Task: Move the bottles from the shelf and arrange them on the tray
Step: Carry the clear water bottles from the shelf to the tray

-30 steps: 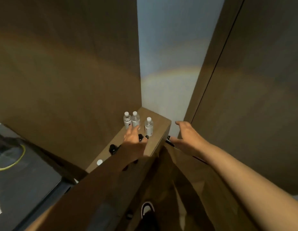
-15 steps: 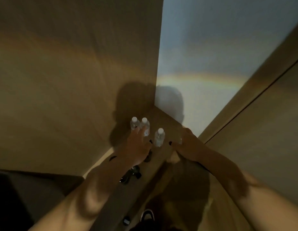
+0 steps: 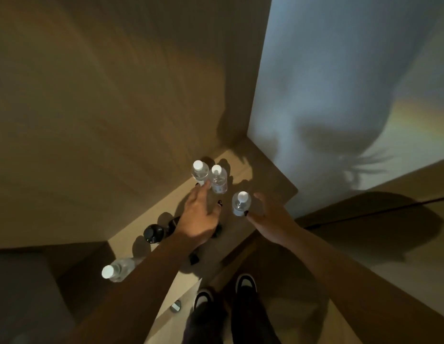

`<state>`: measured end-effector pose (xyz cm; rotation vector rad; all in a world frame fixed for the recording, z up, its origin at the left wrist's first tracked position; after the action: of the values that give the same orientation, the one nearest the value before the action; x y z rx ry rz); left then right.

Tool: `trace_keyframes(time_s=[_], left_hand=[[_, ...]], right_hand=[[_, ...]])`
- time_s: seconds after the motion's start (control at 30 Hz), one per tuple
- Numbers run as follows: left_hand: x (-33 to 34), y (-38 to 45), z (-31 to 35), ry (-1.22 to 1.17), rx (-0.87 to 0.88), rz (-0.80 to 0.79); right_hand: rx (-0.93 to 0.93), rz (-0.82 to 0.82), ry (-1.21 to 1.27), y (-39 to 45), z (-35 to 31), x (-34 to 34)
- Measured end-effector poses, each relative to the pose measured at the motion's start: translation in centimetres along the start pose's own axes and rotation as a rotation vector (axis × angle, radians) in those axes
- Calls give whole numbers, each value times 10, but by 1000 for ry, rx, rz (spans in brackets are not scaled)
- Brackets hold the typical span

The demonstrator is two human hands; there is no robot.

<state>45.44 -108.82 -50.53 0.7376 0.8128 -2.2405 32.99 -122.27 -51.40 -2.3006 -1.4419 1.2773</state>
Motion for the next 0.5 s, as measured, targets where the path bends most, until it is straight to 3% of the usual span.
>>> trace_keyframes(time_s=[0.17,0.3,0.5], left_hand=[[30,22,-7,-101,-36,62],[51,42,-13,-71,89,92],[112,78,-33,-86,204,-96]], right_hand=[[37,35,57,30,23,8],[66,66,177,58,54,29],[163,147,338,89,108,63]])
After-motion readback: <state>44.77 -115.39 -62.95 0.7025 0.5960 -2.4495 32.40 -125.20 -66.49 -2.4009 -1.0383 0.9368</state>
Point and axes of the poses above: each hand's wrist, its own y-axis towards the middle knuckle, its own x-axis out of the palm, z = x × y, the point moved 6 cm from there along y, towards the middle knuckle, and after that the axes turned 6 degrees about z, right-handed, at the moved point
